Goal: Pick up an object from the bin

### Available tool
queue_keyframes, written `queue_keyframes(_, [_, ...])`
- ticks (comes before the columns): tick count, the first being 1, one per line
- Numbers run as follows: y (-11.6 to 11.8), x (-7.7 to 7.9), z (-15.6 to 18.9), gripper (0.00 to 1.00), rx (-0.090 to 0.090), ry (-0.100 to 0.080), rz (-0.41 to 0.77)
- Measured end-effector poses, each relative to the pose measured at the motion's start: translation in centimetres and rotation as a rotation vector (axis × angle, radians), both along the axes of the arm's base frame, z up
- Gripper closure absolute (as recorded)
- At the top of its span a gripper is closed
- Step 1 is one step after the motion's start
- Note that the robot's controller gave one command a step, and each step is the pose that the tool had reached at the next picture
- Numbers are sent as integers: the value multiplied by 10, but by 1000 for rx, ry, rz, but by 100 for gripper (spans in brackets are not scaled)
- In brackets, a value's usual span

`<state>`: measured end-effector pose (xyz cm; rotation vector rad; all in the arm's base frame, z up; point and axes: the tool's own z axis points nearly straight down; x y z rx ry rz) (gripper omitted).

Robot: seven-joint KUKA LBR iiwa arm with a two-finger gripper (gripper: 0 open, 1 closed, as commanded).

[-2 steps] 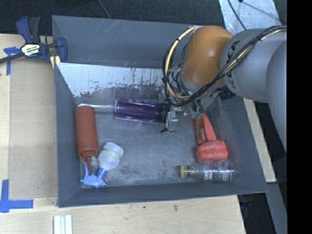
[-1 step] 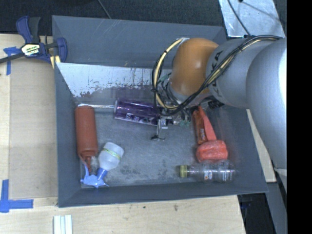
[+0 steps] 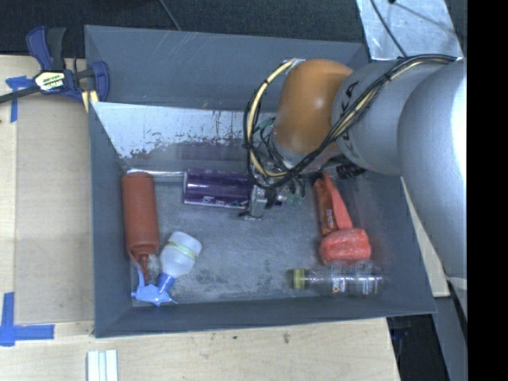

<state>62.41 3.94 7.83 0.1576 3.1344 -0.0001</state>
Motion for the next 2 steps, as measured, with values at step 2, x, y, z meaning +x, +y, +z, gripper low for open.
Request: queue_keyframes(2, [-2,-5,55,100,-1,8,15])
